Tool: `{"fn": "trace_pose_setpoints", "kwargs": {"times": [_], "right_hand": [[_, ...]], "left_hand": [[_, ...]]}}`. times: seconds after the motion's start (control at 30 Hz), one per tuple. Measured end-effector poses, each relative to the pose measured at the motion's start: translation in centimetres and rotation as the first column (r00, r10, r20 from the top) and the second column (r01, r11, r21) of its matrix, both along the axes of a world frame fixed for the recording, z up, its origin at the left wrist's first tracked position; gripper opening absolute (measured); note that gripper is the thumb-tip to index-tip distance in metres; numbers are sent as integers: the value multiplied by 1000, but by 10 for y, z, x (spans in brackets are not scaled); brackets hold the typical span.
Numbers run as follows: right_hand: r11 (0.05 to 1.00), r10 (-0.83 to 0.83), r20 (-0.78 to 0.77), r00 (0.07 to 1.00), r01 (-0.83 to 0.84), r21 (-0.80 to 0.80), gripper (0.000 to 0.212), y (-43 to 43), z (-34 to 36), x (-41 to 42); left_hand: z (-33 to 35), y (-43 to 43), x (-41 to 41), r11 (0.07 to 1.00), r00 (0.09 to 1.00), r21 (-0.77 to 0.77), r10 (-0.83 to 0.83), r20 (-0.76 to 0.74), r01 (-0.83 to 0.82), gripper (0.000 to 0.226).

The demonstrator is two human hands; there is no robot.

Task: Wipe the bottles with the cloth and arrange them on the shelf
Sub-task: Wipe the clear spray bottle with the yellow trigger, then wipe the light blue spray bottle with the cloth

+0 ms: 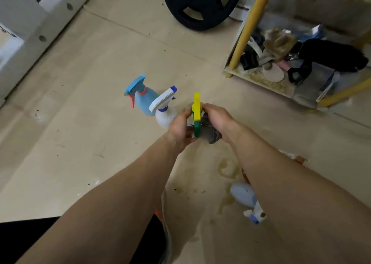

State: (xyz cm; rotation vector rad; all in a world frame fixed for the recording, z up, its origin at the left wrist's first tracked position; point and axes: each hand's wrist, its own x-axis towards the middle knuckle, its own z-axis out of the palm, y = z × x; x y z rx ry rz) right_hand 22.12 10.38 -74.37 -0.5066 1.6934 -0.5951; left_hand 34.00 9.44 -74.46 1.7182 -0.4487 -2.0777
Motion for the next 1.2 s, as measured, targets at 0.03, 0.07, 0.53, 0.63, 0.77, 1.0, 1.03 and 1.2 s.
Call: {"fn": "trace_pose_setpoints", "kwargs": {"times": [0.03,0.07,0.53,0.63,0.77,1.0,1.03,1.2], "right_hand": [[1000,22,-19,1000,-22,-11,45,-6,-6,-2],[999,32,-30,999,-33,-23,46,-10,-12,-4],[997,-4,-177,984,17,71,68,29,18,-24],[998,-59,-194,979,61,2,35,50,54,-42],[988,-87,-236,968,52,-149,25,83,111,-62],[941,-268,-212,940,209,-265,19,174,179,-93],[934,-295,-208,933,236,-268,19,189,182,-97],[921,-379,-218,899,342,-190,28,255,179,-113]], "left_hand": [[-4,-4,-1,1000,1000,-3,14,3,-14,23],[-7,-7,-2,1000,1000,-7,21,9,-21,26],[13,9,2,992,974,-30,-113,197,122,36],[38,27,11,965,925,-61,-223,308,253,20],[72,55,16,826,752,-112,-437,493,553,26],[118,122,-13,304,350,-188,-675,649,934,19],[119,132,-20,219,277,-172,-676,683,960,22],[109,176,-46,-146,-129,50,-604,786,988,71]]}}
